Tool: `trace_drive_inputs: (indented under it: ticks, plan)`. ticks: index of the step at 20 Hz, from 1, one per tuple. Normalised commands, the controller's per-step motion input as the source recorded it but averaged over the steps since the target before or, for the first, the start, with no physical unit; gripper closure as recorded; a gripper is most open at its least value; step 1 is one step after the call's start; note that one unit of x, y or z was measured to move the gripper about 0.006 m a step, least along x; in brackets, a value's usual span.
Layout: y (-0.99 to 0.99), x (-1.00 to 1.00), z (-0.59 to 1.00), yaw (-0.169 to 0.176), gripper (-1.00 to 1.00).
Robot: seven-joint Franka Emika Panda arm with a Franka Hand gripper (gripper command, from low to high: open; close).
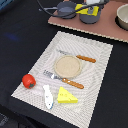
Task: Interact with the objects in diverse but meaningful ways.
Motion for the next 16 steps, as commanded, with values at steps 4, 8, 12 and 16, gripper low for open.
trace_drive_inputs:
  ticks: [4, 8, 12, 16]
  plan:
    - [-0.31, -0.92, -0.51, 0.000, 1.00]
    - [-0.35, -0.91, -0.63, 0.000, 1.00]
    - [-0.36, -0.93, -0.65, 0.000, 1.00]
    - [-0.36, -0.94, -0.65, 0.000, 1.00]
